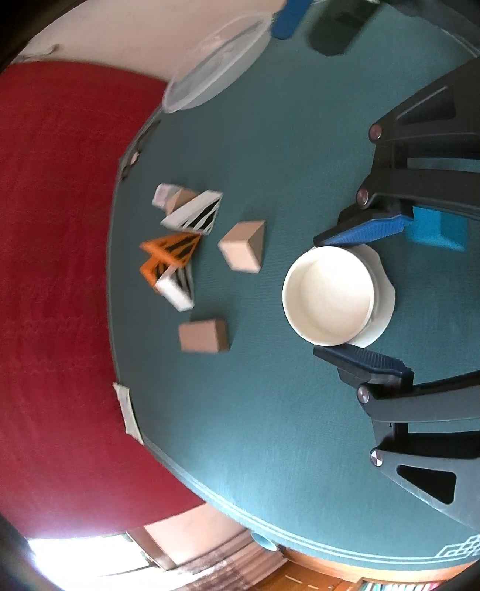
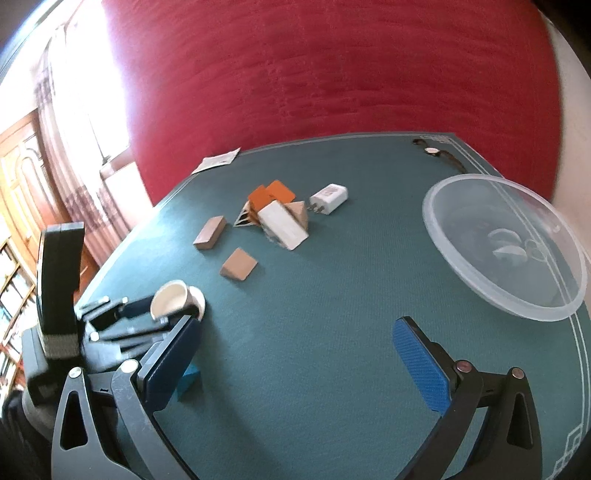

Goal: Organize rigid objects
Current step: 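Grasp the white cup with the left gripper while the right gripper grasps the blue cube, then carry the blue cube with the right gripper over the clear bowl and release, then lower the white cup into the clear bowl and open the left gripper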

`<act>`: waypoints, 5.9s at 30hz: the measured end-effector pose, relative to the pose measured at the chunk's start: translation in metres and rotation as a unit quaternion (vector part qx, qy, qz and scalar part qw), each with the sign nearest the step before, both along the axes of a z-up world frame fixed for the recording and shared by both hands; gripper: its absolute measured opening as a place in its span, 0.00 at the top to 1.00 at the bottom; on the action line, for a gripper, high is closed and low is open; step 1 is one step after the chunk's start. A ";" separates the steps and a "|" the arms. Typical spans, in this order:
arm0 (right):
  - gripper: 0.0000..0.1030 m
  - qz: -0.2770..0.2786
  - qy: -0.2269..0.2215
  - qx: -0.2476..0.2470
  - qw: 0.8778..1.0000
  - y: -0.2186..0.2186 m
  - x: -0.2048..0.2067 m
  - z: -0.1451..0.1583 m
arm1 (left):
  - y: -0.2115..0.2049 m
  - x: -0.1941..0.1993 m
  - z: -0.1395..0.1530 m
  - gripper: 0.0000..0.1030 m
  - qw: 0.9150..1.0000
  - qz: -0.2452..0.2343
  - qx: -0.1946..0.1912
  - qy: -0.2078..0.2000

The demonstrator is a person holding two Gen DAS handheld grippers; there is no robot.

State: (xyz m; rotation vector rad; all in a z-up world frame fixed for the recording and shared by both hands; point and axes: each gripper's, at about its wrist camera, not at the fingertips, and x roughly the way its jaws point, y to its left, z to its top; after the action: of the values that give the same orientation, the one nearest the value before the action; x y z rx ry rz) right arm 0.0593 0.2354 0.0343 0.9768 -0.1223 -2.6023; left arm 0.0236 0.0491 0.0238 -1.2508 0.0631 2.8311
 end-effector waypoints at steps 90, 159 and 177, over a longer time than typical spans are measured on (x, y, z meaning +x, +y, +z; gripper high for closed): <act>0.57 -0.207 -0.049 0.146 0.966 0.169 -0.089 -0.038 | 0.021 0.017 0.029 0.48 1.000 0.003 -0.022 0.018; 0.45 -0.303 0.064 0.076 0.948 0.213 0.012 -0.007 | 0.201 -0.021 0.040 0.08 0.985 -0.167 -0.014 0.052; 0.29 -0.286 0.074 0.093 0.951 0.184 0.017 -0.008 | 0.163 -0.018 0.035 0.03 0.991 -0.113 -0.019 0.062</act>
State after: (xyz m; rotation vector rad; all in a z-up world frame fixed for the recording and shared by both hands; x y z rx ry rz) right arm 0.0765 0.4196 0.0262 0.9029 -0.1415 -3.2612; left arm 0.0052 0.2117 0.0586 -1.0002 0.2477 2.7182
